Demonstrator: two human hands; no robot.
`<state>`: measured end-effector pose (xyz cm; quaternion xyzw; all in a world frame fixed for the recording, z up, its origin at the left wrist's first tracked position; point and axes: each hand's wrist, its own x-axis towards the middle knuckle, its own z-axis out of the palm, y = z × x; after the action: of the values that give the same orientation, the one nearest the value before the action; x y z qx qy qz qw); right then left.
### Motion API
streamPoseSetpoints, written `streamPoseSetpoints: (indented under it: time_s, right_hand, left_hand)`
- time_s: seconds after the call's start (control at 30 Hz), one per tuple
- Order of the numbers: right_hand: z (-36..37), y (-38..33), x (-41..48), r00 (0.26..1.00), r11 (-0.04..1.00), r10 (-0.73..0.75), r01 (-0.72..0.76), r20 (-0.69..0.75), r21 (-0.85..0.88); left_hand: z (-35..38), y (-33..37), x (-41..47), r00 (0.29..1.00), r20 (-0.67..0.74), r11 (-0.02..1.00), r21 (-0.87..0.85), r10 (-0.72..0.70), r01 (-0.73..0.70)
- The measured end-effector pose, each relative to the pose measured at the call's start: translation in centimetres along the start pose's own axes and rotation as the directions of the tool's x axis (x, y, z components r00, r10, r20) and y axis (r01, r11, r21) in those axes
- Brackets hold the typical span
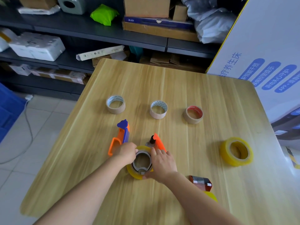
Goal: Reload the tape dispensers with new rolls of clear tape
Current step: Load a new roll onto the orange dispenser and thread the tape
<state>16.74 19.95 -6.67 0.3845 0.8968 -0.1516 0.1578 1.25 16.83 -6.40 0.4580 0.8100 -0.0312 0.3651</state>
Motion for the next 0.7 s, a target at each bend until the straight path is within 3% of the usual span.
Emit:
streamPoseSetpoints:
  time_s: [0.1,0.2,0.3,0.43,0.57,0.7]
  right_hand:
    - [0.1,0.1,-0.4,0.999,0.999,-0.037,0.038,-0.030,0.017]
    - [0.3,-0.1,-1.2,0.964,0.975,-0.224,0.223,-0.143,-0.022]
    - [0.9,-1.1,-1.4,0.934,0.933,-0.341,0.322,-0.108,-0.162]
    - [1.5,-1.9,-1.3,0.955,0.928,-0.294,0.292,0.025,-0.231]
    - [0.2,-1.2,-1.2,0.969,0.969,-0.248,0.248,-0.015,0.009]
    - [-2.4,-0.6,-1.3,0.982,0.869,-0.178,0.190,-0.070,0.458]
  left_hand:
    - [-0.2,0.5,-0.2,1.000,0.016,0.999,0.044,-0.006,0.006]
    - [-0.2,0.4,-0.1,0.999,0.028,0.999,0.017,-0.039,0.038]
    - [-0.4,-0.1,-0.1,0.997,0.036,0.990,-0.120,-0.065,0.069]
    - [-0.5,-1.1,-0.9,0.994,0.068,0.908,-0.406,-0.083,0.104]
    - [-0.7,-2.1,-1.6,0.996,0.021,0.763,-0.642,-0.082,0.076]
    - [-2.1,-2.7,-2.1,0.990,0.007,0.461,-0.884,-0.142,0.072]
